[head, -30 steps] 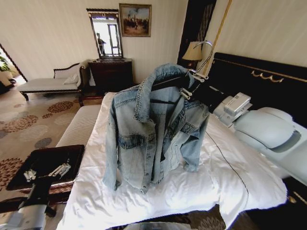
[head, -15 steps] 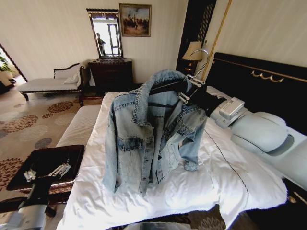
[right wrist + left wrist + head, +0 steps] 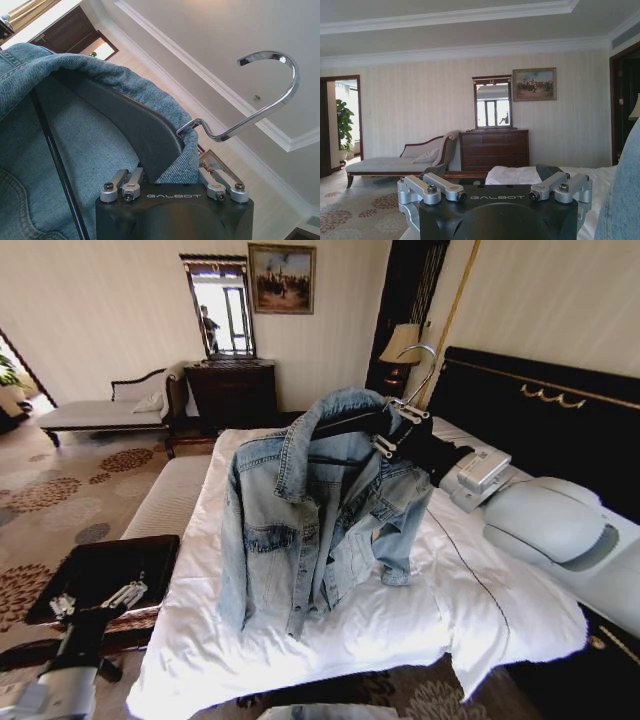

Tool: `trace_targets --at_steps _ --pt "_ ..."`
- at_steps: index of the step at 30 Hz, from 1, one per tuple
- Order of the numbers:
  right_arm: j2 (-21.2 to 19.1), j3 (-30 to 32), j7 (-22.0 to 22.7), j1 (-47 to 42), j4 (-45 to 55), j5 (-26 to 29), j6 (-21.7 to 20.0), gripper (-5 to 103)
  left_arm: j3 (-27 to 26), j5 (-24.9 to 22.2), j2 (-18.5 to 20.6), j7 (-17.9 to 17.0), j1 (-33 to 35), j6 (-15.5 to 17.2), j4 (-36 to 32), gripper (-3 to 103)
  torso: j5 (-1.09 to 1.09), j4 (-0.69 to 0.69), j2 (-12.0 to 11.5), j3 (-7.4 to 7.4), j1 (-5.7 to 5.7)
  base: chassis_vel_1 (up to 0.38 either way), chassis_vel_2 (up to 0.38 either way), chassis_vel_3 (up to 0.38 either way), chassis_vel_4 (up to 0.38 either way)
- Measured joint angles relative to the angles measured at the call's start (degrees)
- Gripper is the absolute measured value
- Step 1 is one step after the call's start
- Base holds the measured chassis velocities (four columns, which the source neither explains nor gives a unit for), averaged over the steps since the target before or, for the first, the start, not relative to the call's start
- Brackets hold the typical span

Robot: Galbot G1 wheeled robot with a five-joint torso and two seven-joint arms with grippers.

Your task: Pick up the clothes from the bed and hang them on the clothes hanger.

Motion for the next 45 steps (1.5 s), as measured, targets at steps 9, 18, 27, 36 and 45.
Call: trace_targets --at_steps 9,18,27,36,45 --pt "-0.10 0.00 0.12 0.20 0.01 0.10 -0.09 33 0.00 0.00 0.00 0.00 0.00 0.04 -0.01 100 -0.02 0.02 0.01 0.00 -0.03 0.312 -0.295 -0.306 0.297" --pt "0.03 -0.06 0.75 -0.06 0.20 0.31 -0.11 33 0.00 0.00 0.00 -0.01 0.00 0.04 -0.01 100 0.02 -0.01 0.02 -0.01 -0.04 0.328 -0.338 -0.314 0.321" --pt "-0.41 1.50 1.30 -1.28 0.80 0.83 0.08 33 0.00 0.00 0.01 -0.01 -0.01 0.04 -0.01 100 0.00 0.01 -0.01 0.02 0.04 0.115 -0.101 -0.122 0.109" --pt "-0.28 1.86 1.64 -1.88 0.76 0.92 0.10 33 0.00 0.00 0.02 0.00 -0.02 0.04 -0.01 100 0.00 0.01 -0.03 0.02 0.04 -0.015 0.026 0.016 -0.014" --pt "-0.07 1.92 1.69 -1.93 0.78 0.90 0.09 33 0.00 0.00 0.00 0.00 0.00 0.04 -0.01 100 0.01 0.01 0.03 -0.02 -0.05 -0.003 -0.006 -0.005 -0.002"
